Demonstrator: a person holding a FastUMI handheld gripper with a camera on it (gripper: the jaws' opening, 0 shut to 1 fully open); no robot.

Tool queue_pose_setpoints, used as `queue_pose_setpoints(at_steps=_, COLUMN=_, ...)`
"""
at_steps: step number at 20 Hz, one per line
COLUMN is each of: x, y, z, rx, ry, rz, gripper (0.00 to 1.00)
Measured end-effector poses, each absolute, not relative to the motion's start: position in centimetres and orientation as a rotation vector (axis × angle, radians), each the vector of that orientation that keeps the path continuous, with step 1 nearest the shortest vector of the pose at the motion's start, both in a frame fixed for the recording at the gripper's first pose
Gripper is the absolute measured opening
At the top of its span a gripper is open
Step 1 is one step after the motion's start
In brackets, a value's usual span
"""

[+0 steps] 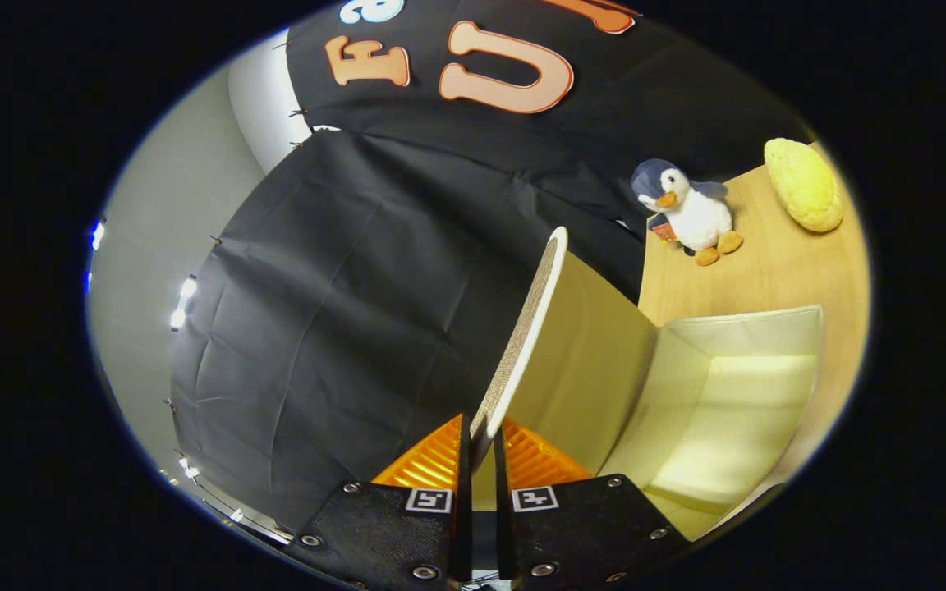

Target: Open the storage box then place both shoes into the box .Put the left shoe in first, then the right shoe, with the right side of both shoes facing outward in a uniform manner.

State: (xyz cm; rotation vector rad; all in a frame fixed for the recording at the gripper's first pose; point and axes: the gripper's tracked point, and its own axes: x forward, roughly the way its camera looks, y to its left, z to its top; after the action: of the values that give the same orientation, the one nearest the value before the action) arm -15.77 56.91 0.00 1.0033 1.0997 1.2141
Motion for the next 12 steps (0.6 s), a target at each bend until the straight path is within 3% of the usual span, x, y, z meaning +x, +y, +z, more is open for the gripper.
queue_pose_setpoints(at_steps=2, x=-16.3, y=59.3, z=-0.3, rx=0.973, ry=1.127, rz=1.206, gripper=0.12)
queue_pose_setpoints(at_steps=4, x=-17.1, y=61.1, z=-0.9, rx=0.907, ry=1.126, rz=1.208, gripper=0.23)
queue_pose_setpoints(at_steps=5, x=-17.5, y=61.6, z=-1.4, rx=0.881, ry=1.13, rz=1.207, gripper=0.35)
queue_pose_setpoints(at_steps=9, x=-18.2, y=61.9, z=-3.2, rx=0.799, ry=1.127, rz=1.204, gripper=0.65)
queue_pose_setpoints(at_steps=12, x=-17.1, y=59.8, z=-5.0, rx=0.688, ry=1.056, rz=1.151, gripper=0.78)
